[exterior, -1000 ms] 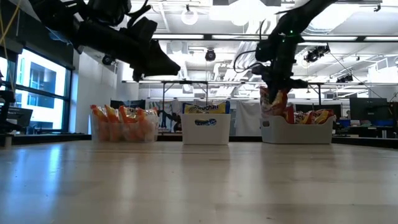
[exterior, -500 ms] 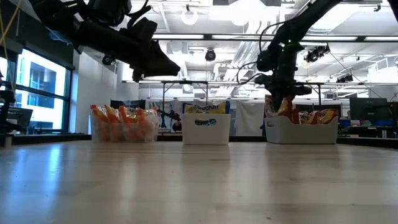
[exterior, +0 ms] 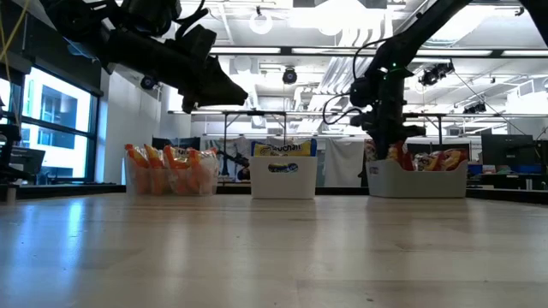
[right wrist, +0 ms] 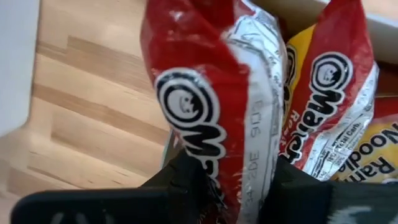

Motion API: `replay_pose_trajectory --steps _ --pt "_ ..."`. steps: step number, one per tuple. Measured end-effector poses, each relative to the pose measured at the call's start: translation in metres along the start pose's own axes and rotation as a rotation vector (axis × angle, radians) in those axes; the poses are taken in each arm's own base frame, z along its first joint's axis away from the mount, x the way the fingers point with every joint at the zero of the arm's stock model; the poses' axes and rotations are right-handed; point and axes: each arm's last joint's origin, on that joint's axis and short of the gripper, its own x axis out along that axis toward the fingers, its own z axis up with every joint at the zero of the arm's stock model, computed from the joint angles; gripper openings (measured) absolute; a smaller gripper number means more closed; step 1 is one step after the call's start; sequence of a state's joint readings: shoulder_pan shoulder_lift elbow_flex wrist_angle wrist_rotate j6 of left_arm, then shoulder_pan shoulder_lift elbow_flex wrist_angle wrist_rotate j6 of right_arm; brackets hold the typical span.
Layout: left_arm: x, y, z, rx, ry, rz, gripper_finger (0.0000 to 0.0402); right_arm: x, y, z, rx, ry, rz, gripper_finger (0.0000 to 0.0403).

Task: Sort Maruchan noodles
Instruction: Put the red noodle pack into the gray bin

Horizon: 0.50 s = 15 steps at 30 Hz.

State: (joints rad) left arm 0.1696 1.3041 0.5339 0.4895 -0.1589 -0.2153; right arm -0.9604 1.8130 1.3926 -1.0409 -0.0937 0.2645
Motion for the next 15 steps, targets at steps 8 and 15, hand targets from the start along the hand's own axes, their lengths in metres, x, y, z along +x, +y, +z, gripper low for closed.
replay_pose_trajectory --steps 8,15 --pt "0.000 0.000 0.000 0.000 0.000 0.000 0.0080 -0.019 0.007 0.003 -0.061 -0.019 -0.119 0.0157" --pt "0.000 0.000 0.000 0.001 0.001 0.000 0.0080 -0.058 0.023 0.007 -0.072 -0.082 -0.203 0.0214"
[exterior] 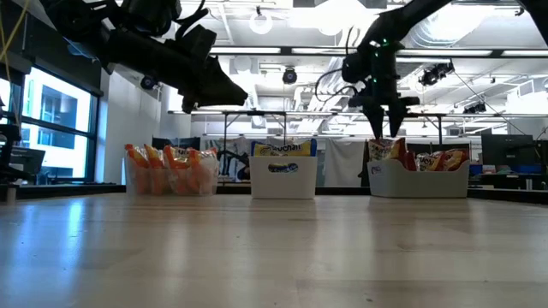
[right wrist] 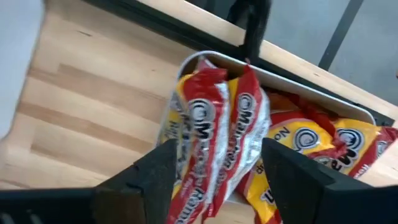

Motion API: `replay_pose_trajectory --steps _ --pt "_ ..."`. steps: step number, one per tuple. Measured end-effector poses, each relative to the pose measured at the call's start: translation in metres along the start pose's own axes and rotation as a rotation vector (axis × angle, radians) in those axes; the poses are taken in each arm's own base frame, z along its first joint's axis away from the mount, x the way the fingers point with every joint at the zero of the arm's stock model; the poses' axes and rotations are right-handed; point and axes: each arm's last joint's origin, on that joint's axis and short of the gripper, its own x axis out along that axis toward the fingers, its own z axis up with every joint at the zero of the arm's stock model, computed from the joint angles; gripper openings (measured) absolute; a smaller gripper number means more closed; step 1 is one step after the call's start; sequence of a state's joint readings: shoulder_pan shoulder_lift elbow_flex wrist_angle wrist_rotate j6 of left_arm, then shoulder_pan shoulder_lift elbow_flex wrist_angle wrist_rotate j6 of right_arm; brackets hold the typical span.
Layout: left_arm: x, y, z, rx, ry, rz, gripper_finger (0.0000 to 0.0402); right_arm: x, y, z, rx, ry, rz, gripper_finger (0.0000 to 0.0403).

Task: Sort Maruchan noodles
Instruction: Put the red noodle pack into the gray bin

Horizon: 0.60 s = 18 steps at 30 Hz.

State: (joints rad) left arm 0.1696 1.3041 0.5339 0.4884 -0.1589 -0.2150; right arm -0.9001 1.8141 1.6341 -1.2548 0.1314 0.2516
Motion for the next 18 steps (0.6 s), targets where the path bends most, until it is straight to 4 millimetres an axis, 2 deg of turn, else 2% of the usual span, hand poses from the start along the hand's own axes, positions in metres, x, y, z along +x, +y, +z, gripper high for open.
replay_pose_trajectory --steps 4,13,18 --pt "0.000 0.000 -0.001 0.002 0.012 0.003 0.0080 0.001 0.006 -0.003 -0.010 0.011 0.001 0.0184" --pt "0.000 0.000 -0.002 0.004 0.020 0.004 0.0080 0.050 0.010 -0.021 -0.025 0.071 -0.008 0.0016" --pt "0.000 0.000 -0.002 0.003 0.020 0.004 0.0080 0.060 0.013 -0.017 -0.018 0.008 0.035 0.0020"
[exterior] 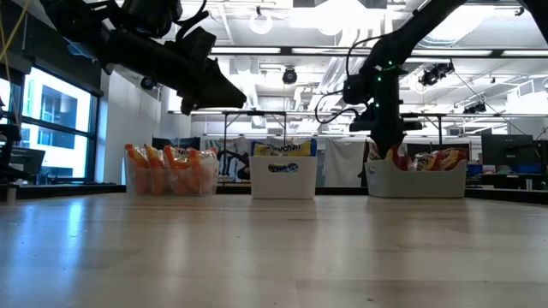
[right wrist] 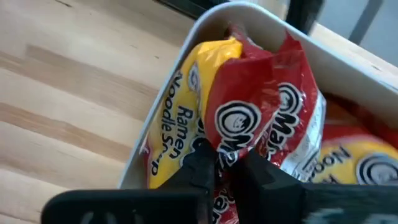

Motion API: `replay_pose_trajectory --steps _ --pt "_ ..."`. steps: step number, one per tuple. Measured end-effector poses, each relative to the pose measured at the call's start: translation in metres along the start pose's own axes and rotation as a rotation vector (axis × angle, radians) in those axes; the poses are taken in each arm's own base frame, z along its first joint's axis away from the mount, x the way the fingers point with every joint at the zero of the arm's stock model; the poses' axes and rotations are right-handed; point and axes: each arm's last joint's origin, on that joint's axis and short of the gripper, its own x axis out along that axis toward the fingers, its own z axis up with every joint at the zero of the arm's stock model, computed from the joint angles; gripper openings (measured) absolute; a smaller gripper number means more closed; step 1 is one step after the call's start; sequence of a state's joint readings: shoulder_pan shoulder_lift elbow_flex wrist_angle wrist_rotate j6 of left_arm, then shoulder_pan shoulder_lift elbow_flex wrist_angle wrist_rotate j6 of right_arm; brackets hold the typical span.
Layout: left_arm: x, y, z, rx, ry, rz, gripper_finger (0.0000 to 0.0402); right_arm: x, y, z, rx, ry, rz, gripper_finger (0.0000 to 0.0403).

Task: Sort Maruchan noodles
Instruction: Put the red noodle pack into the gray bin

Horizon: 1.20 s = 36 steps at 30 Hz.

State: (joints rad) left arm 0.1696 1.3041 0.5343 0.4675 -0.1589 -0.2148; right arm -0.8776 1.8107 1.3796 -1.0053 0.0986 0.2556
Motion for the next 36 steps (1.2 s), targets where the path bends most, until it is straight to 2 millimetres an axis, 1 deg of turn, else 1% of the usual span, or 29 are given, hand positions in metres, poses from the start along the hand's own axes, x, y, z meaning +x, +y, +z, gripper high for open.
replay_pose_trajectory --steps 4,7,9,14,16,18,20,22,24,28,29,30,32,36 --pt "0.000 0.000 0.000 0.000 0.000 0.000 0.0080 0.004 -0.002 0.000 -0.001 -0.013 0.005 0.0012" --pt "0.000 0.000 0.000 0.000 0.000 0.000 0.0080 0.002 -0.003 0.000 -0.017 -0.002 -0.029 0.0016" --pt "0.000 0.000 0.000 0.000 0.000 0.000 0.0080 -0.005 -0.003 0.000 -0.030 0.015 -0.066 0.0032" --pt "0.000 0.000 0.000 0.000 0.000 0.000 0.0080 -0.037 -0.001 0.012 -0.033 -0.047 -0.104 0.0105" --pt "0.000 0.000 0.000 0.000 0.000 0.000 0.0080 -0.044 0.000 0.017 -0.026 -0.079 -0.085 0.0129" --pt "0.000 0.000 0.000 0.000 0.000 0.000 0.0080 -0.046 0.001 0.018 -0.022 -0.092 -0.052 0.0142" --pt "0.000 0.000 0.000 0.000 0.000 0.000 0.0080 -0.042 0.002 0.019 -0.020 -0.102 -0.040 0.0141" --pt "0.000 0.000 0.000 0.000 0.000 0.000 0.0080 -0.035 0.001 0.018 -0.018 -0.095 -0.043 0.0126" --pt "0.000 0.000 0.000 0.000 0.000 0.000 0.0080 -0.027 -0.001 0.016 -0.015 -0.093 -0.043 0.0097" --pt "0.000 0.000 0.000 0.000 0.000 0.000 0.0080 -0.014 -0.004 0.017 -0.016 -0.130 -0.043 0.0018" --pt "0.000 0.000 0.000 0.000 0.000 0.000 0.0080 -0.013 -0.004 0.019 -0.018 -0.150 -0.054 0.0010" --pt "0.000 0.000 0.000 0.000 0.000 0.000 0.0080 -0.013 -0.004 0.020 -0.017 -0.170 -0.064 0.0010" --pt "0.000 0.000 0.000 0.000 0.000 0.000 0.0080 -0.014 -0.003 0.023 -0.013 -0.204 -0.065 0.0030" --pt "0.000 0.000 0.000 0.002 0.000 0.000 0.0080 -0.026 -0.002 0.029 -0.038 -0.231 -0.064 0.0092"
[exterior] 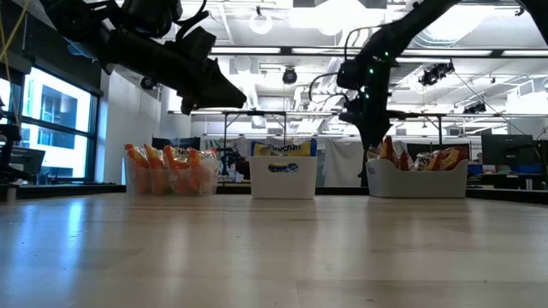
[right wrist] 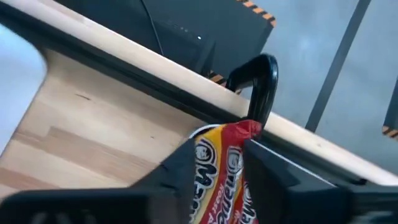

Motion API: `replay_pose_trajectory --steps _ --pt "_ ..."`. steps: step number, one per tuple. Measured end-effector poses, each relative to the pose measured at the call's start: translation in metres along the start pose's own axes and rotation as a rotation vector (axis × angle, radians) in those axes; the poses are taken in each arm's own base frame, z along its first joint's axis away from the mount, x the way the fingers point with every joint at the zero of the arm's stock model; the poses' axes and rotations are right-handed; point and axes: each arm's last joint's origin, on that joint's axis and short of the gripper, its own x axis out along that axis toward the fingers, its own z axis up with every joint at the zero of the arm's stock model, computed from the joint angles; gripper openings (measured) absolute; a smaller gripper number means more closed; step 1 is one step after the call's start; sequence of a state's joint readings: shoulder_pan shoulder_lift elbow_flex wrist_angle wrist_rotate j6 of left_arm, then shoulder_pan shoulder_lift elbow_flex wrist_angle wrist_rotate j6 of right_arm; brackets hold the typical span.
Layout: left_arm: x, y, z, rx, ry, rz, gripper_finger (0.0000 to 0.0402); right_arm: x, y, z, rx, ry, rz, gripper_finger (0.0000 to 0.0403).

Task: Sort Maruchan noodles
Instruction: Put the red noodle pack into the gray bin, then return to Home Position

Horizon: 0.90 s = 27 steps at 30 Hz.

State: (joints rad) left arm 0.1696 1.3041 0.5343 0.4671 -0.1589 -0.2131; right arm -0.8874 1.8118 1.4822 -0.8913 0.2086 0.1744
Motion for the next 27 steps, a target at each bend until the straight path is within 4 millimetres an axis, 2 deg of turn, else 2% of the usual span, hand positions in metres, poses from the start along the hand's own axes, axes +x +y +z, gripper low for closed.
replay_pose_trajectory --steps 4,7,9,12,15,16,22,27 --pt "0.000 0.000 0.000 0.025 0.003 -0.016 0.0079 -0.016 0.004 0.007 -0.066 -0.018 0.010 0.0157" --pt "0.000 -0.002 0.000 0.041 0.010 -0.053 0.0073 -0.032 0.011 0.006 -0.125 -0.051 0.021 0.0176" --pt "0.000 -0.001 0.000 0.045 0.011 -0.063 0.0062 -0.042 0.016 0.001 -0.173 -0.104 0.002 0.0163" --pt "-0.002 0.002 -0.007 0.069 -0.018 -0.083 0.0039 -0.053 0.024 -0.016 -0.210 -0.210 0.020 0.0106" --pt "-0.006 0.011 -0.013 0.057 -0.081 -0.150 0.0013 -0.053 0.029 -0.044 -0.227 -0.353 0.086 0.0027" --pt "-0.008 0.014 -0.014 0.051 -0.105 -0.183 0.0007 -0.052 0.031 -0.054 -0.240 -0.409 0.124 0.0014" --pt "-0.017 0.028 -0.016 0.031 -0.140 -0.318 0.0002 -0.045 0.047 -0.123 -0.319 -0.773 0.377 0.0027" --pt "-0.030 0.028 -0.014 0.096 -0.138 -0.344 0.0001 -0.037 0.055 -0.183 -0.386 -1.000 0.516 0.0010"
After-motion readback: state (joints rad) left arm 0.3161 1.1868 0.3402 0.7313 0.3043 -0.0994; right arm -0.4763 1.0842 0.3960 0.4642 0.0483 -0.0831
